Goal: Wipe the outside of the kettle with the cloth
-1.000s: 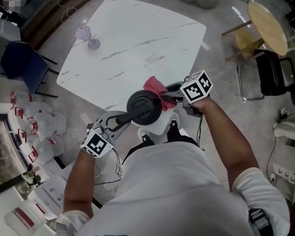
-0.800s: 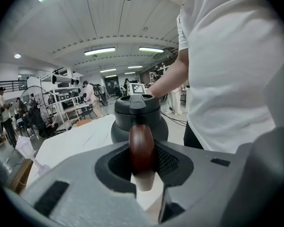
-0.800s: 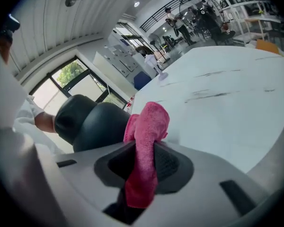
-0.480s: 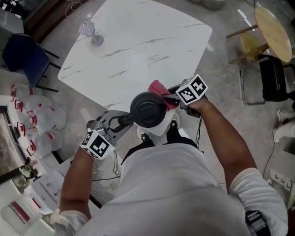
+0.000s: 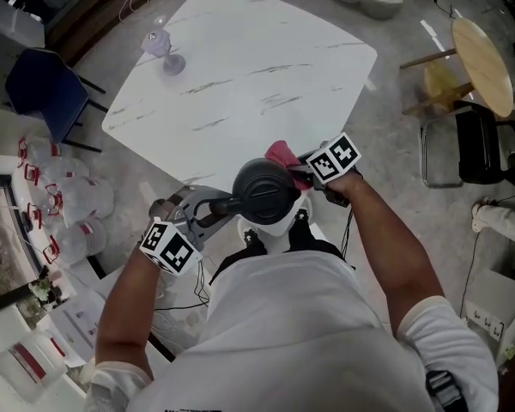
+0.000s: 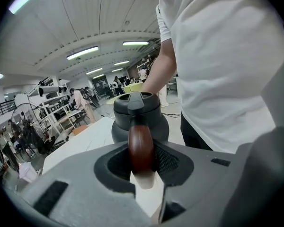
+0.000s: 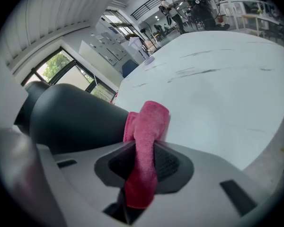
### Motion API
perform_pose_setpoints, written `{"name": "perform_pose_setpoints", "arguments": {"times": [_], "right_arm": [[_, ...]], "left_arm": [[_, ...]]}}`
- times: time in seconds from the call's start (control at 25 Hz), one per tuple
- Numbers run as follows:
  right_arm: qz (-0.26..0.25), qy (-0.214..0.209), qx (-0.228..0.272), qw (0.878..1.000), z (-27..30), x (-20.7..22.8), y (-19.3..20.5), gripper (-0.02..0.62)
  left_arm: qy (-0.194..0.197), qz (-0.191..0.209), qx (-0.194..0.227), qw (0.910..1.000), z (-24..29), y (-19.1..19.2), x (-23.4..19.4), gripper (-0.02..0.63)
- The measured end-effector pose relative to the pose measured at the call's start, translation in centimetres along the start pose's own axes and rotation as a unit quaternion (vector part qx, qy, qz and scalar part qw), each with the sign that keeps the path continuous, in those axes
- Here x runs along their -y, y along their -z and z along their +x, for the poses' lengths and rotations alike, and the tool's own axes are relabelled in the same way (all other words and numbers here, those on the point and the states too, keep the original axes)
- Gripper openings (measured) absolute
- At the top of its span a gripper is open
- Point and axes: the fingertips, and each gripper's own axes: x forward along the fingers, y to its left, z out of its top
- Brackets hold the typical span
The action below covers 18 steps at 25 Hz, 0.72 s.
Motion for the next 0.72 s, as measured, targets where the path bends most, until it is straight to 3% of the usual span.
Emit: {"name": "perform_pose_setpoints", "arguments": {"times": [0.2, 0.44, 0.56, 0.72], "right_arm": [[-0.026, 0.028, 0.046, 0.998, -2.6, 0.1, -1.7, 0.101], [-0.125, 0.039, 0.082, 0.988, -10.2, -3.3, -5.9, 0.101], [-0.183, 0.005, 0.083, 0.980, -13.2, -7.5, -7.4, 0.103], [-0.250, -0.082, 0.064, 0.963, -15.3, -14.3, -7.8, 0.103]], "left_arm": [[0.009, 0.034, -0.006, 0.9994, 0.2, -0.5, 0.5, 0.101], [0.021, 0.080, -0.014, 0.9964, 0.7, -1.4, 0.8, 0.100], [0.029, 0.103, -0.017, 0.9941, 0.8, -1.8, 1.1, 0.100], [0.041, 0.130, -0.022, 0.9904, 1.0, -2.3, 1.3, 0.100]]}}
